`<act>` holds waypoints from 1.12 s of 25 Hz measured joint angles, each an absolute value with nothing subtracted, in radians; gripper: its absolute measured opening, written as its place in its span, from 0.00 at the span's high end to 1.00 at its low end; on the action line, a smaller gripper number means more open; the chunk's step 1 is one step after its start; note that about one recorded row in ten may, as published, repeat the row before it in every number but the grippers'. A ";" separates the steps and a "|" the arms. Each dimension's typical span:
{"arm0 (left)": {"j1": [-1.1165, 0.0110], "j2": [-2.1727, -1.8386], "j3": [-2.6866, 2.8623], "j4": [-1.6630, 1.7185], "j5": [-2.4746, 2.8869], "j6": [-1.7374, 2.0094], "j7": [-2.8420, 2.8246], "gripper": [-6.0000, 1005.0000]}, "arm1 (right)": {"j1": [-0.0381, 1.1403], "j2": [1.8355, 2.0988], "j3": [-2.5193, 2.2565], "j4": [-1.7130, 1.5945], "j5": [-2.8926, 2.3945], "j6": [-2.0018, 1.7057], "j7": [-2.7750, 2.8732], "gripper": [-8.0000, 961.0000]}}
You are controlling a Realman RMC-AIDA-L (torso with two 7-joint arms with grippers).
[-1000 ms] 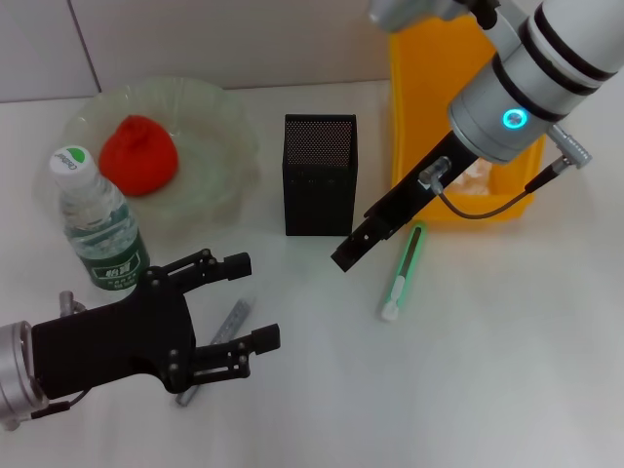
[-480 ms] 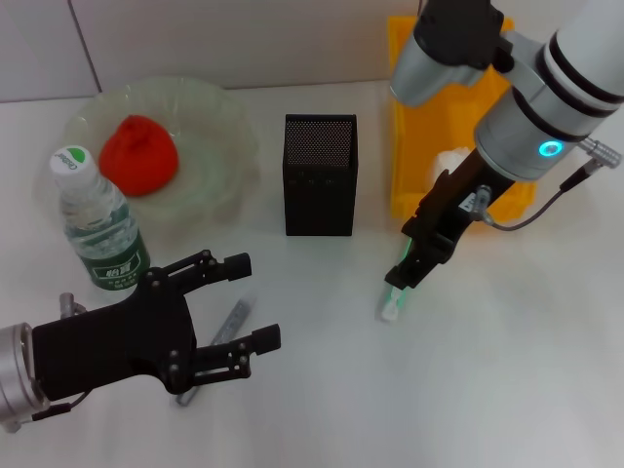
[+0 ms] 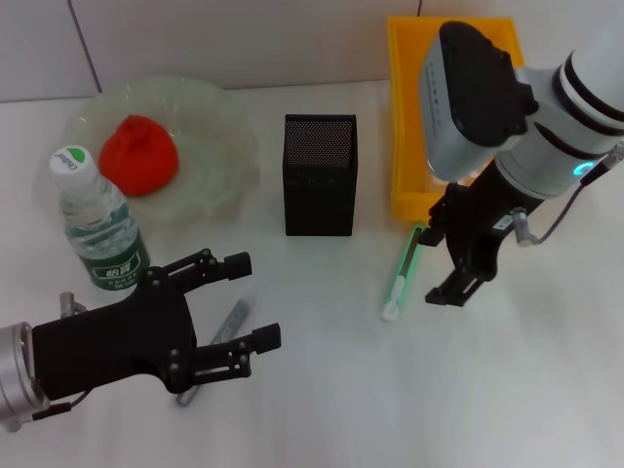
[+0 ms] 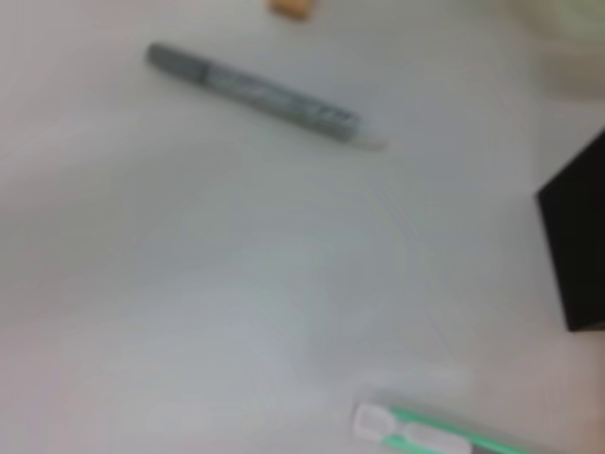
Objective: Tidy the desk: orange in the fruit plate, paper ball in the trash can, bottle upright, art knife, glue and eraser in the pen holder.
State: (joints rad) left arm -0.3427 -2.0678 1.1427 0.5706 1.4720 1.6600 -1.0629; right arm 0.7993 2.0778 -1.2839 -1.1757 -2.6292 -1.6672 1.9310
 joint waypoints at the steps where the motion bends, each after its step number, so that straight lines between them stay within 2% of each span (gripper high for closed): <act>1: -0.344 -2.068 1.143 0.571 1.472 1.660 -1.063 0.15 | 0.801 2.077 -1.286 -1.175 -2.651 -1.683 1.880 0.22; 16: -0.351 -2.068 1.143 0.572 1.474 1.663 -1.064 0.15 | 0.815 2.075 -1.285 -1.268 -2.757 -1.902 1.641 0.22; 28: -0.343 -2.073 1.153 0.561 1.472 1.662 -1.055 0.15 | 0.843 2.074 -1.276 -1.213 -2.843 -1.858 1.510 0.21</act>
State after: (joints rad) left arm -0.3434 -2.0727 1.1526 0.5606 1.4724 1.6623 -1.0546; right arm 0.8428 2.0738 -1.2761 -1.2134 -2.8429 -1.8576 1.5101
